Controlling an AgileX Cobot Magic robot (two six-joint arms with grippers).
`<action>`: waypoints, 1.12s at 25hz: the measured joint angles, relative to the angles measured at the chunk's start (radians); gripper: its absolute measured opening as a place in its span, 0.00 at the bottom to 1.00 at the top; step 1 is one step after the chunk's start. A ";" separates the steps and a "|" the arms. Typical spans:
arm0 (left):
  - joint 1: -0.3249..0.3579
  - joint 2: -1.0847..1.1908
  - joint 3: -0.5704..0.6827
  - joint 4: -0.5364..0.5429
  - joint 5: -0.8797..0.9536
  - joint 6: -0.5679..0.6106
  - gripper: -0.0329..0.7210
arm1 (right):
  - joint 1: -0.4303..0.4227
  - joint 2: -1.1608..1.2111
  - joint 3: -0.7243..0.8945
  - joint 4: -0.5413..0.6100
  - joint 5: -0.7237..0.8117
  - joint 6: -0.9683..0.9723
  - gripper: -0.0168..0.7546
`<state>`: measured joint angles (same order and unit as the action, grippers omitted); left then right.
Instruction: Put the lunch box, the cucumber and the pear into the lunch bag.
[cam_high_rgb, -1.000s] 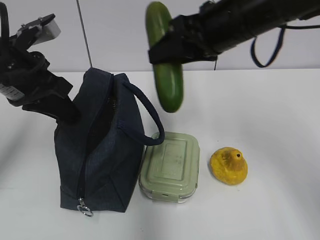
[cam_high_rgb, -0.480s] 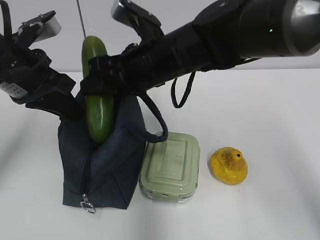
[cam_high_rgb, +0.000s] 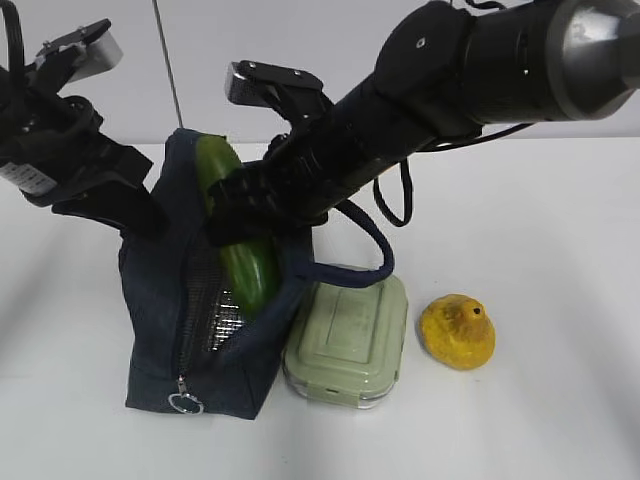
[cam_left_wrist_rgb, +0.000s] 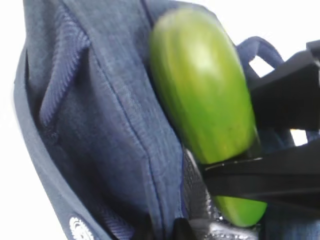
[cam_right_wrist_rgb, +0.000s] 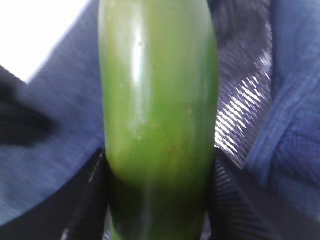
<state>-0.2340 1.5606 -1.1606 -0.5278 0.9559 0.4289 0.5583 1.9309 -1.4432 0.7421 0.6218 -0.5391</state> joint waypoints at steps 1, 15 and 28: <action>0.000 0.000 0.000 -0.001 -0.002 0.000 0.07 | 0.000 0.000 0.000 -0.043 0.012 0.035 0.53; 0.000 -0.025 0.000 -0.010 -0.015 0.000 0.07 | 0.002 0.015 -0.005 -0.231 0.075 0.208 0.53; 0.000 -0.029 0.000 0.021 -0.002 0.000 0.07 | 0.002 0.073 -0.152 -0.063 0.188 0.062 0.72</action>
<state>-0.2340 1.5315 -1.1606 -0.5066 0.9539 0.4289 0.5605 2.0040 -1.5952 0.6787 0.8097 -0.4772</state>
